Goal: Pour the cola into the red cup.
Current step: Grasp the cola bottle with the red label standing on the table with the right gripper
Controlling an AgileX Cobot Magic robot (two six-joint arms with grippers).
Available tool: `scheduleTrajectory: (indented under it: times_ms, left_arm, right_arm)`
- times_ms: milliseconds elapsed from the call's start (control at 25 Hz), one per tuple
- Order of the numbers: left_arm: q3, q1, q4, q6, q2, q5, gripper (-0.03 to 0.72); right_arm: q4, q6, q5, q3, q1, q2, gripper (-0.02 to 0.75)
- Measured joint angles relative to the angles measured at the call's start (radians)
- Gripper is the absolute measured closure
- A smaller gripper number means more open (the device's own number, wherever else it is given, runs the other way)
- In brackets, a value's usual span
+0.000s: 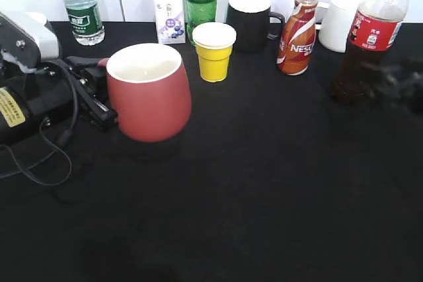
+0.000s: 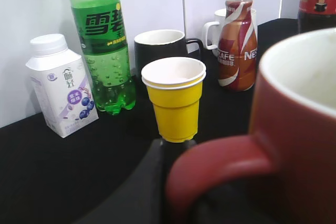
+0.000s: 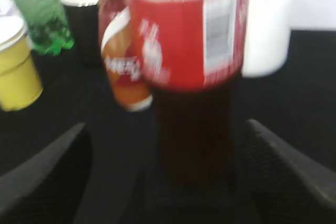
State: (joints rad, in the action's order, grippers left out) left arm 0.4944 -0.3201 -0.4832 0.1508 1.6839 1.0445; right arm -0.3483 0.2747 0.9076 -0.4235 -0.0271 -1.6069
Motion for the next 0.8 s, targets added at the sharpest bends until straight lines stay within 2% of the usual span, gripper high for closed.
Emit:
scheduleTrajectory:
  times_ms: [200,640,720,800]
  left_arm:
    - [0.0,0.0,0.0,0.0,0.0,-0.002,0.634]
    - [0.0,0.0,-0.026,0.0,0.0,-0.003,0.631]
    - [0.0,0.0,-0.026,0.0,0.0,-0.003,0.631]
    - [0.0,0.0,-0.026,0.0,0.0,-0.003,0.631]
  right_arm:
    - [0.016,-0.023,0.002,-0.137,0.0,-0.116,0.066]
    - [-0.034,-0.026,0.008,-0.297,0.0,-0.198,0.07]
    - [-0.038,-0.026,0.009,-0.306,0.0,-0.205,0.104]
    - [-0.041,-0.027,0.009,-0.306,0.0,-0.206,0.186]
